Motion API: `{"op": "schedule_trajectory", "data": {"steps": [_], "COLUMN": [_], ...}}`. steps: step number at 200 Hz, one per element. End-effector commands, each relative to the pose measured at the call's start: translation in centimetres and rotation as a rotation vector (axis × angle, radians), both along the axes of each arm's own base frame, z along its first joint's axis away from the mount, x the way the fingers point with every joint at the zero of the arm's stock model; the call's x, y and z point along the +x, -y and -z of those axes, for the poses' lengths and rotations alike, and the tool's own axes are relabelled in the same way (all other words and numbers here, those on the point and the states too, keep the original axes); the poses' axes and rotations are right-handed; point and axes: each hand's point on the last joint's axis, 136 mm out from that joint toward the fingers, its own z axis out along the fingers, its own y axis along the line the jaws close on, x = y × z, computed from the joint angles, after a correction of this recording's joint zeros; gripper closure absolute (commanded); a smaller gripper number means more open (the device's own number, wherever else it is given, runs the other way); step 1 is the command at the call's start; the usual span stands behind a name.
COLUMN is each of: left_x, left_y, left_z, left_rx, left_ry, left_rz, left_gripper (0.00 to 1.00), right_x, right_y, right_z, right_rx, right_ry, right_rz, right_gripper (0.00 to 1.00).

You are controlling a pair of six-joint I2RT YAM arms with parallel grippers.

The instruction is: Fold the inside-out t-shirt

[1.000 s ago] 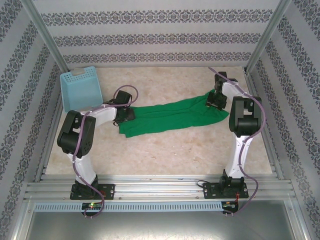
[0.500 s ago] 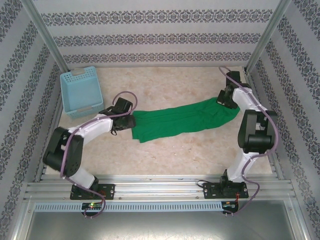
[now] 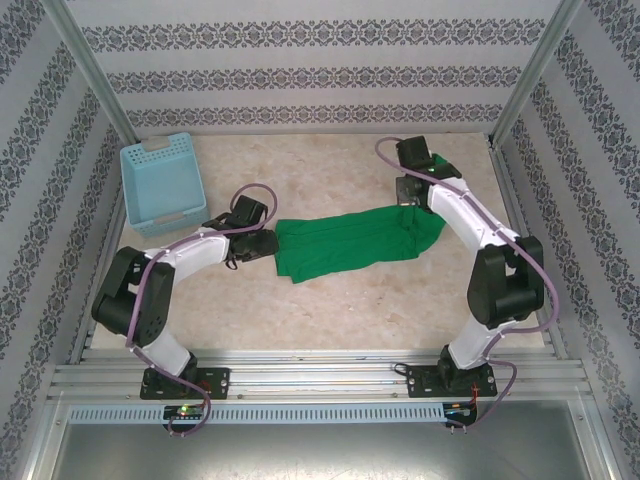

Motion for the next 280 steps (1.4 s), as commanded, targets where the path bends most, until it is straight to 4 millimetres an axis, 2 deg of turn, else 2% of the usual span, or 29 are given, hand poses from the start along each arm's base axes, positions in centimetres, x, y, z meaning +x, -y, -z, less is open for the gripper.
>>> {"op": "schedule_trajectory", "data": {"steps": [1, 23, 55, 80, 96, 141, 177, 208, 238, 280], "left_x": [0.4, 0.3, -0.1, -0.6, -0.8, -1.3, -1.7, -1.9, -1.9, -2.1], "left_y": [1.5, 1.9, 3.0, 3.8, 4.3, 5.1, 5.1, 5.0, 5.1, 4.8], "left_z": [0.6, 1.5, 2.7, 3.6, 3.9, 4.0, 4.2, 4.2, 4.3, 4.3], "left_rx": [-0.073, -0.096, -0.16, -0.203, -0.223, -0.243, -0.247, -0.247, -0.252, -0.247], "left_ry": [0.018, 0.012, 0.005, -0.003, -0.005, 0.0, -0.003, -0.001, -0.002, 0.0], "left_rz": [0.007, 0.01, 0.021, 0.028, 0.039, 0.066, 0.073, 0.074, 0.072, 0.068], "left_gripper": [0.54, 0.57, 0.62, 0.67, 0.7, 0.77, 0.83, 0.85, 0.86, 0.88], "right_x": [-1.5, -2.7, -4.1, -5.0, -5.5, -5.4, -5.4, -5.6, -5.9, -5.4], "right_y": [-4.7, -9.6, -16.9, -21.3, -23.3, -26.6, -28.2, -29.7, -31.5, -32.5], "right_z": [-2.7, -2.6, -1.3, -0.2, 0.4, 2.4, 3.4, 4.1, 4.3, 4.2], "right_rx": [0.087, 0.197, 0.374, 0.462, 0.499, 0.529, 0.545, 0.575, 0.603, 0.62], "right_ry": [0.029, 0.012, -0.055, -0.089, -0.099, -0.131, -0.154, -0.173, -0.193, -0.194], "right_rz": [-0.079, -0.113, -0.179, -0.201, -0.204, -0.19, -0.176, -0.182, -0.2, -0.184], "right_gripper": [1.0, 1.0, 1.0, 1.0, 1.0, 1.0, 1.0, 1.0, 1.0, 0.96]}}
